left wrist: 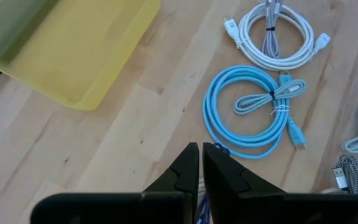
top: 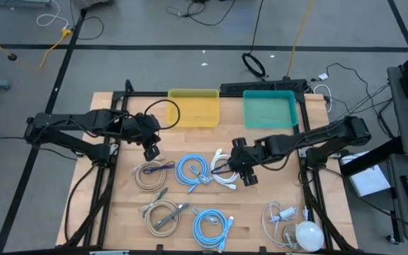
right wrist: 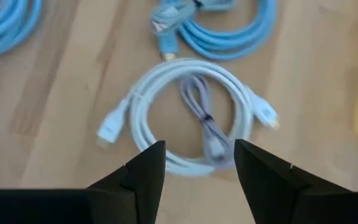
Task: Pick & Place USB Port
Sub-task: Put the top gray charger cable into the green bin
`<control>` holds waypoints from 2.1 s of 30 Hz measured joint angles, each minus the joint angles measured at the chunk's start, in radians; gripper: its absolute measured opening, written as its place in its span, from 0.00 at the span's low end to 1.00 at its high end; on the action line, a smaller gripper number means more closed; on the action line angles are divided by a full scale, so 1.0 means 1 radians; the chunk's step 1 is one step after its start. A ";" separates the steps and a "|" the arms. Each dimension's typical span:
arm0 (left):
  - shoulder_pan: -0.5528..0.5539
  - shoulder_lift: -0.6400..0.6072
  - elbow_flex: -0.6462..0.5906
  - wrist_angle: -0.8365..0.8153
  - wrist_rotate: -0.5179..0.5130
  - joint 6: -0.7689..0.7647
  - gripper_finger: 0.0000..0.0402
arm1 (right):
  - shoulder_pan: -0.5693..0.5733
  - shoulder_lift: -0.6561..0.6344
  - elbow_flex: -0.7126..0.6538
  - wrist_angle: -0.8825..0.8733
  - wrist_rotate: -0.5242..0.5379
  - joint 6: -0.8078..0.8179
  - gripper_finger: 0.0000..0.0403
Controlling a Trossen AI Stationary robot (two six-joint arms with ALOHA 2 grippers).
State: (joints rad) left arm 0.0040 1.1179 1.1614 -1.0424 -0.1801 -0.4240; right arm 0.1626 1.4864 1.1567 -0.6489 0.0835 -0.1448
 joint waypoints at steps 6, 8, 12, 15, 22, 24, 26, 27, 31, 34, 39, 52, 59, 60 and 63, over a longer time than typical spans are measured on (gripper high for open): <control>0.000 0.000 0.000 0.000 -0.009 -0.002 0.06 | 0.010 0.012 -0.067 0.138 -0.003 -0.011 0.46; 0.000 0.000 0.000 0.000 -0.014 -0.005 0.06 | 0.008 0.031 -0.067 0.152 0.025 -0.039 0.46; 0.000 0.000 0.000 0.000 -0.027 -0.018 0.06 | -0.012 0.085 -0.068 0.210 0.047 -0.089 0.45; 0.000 0.000 0.000 0.000 -0.030 -0.026 0.06 | -0.027 0.133 -0.068 0.225 0.047 -0.098 0.44; -0.001 0.000 0.000 0.000 -0.030 -0.034 0.06 | -0.048 0.215 -0.068 0.220 0.046 -0.119 0.44; -0.001 0.000 0.000 0.000 -0.030 -0.034 0.06 | -0.052 0.231 -0.068 0.238 0.047 -0.129 0.44; -0.001 0.000 0.000 0.000 -0.030 -0.034 0.06 | -0.057 0.245 -0.068 0.254 0.048 -0.130 0.43; -0.001 0.000 0.000 0.000 -0.030 -0.034 0.06 | -0.059 0.253 -0.068 0.271 0.048 -0.130 0.43; -0.007 0.000 0.000 0.000 -0.030 -0.034 0.06 | -0.062 0.278 -0.068 0.306 0.050 -0.130 0.43; -0.017 0.000 0.000 0.000 -0.030 -0.034 0.06 | -0.062 0.292 -0.068 0.309 0.050 -0.130 0.42; -0.032 0.000 0.000 0.000 -0.037 -0.043 0.06 | -0.061 0.296 -0.068 0.286 0.047 -0.132 0.38; -0.052 0.000 0.000 0.000 -0.064 -0.053 0.06 | -0.063 0.296 -0.068 0.258 0.049 -0.044 0.03; -0.052 0.000 0.000 0.000 -0.084 -0.049 0.06 | -0.057 0.230 -0.034 0.261 0.047 0.079 0.03; -0.052 0.000 0.000 0.000 -0.084 -0.049 0.06 | -0.056 0.210 -0.018 0.259 0.049 0.090 0.02; -0.051 0.000 0.000 0.000 -0.085 -0.046 0.06 | -0.057 0.140 0.041 0.262 0.109 0.121 0.02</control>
State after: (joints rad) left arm -0.0475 1.1179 1.1614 -1.0425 -0.2649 -0.4698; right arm 0.1059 1.6262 1.1981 -0.3871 0.1927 -0.0237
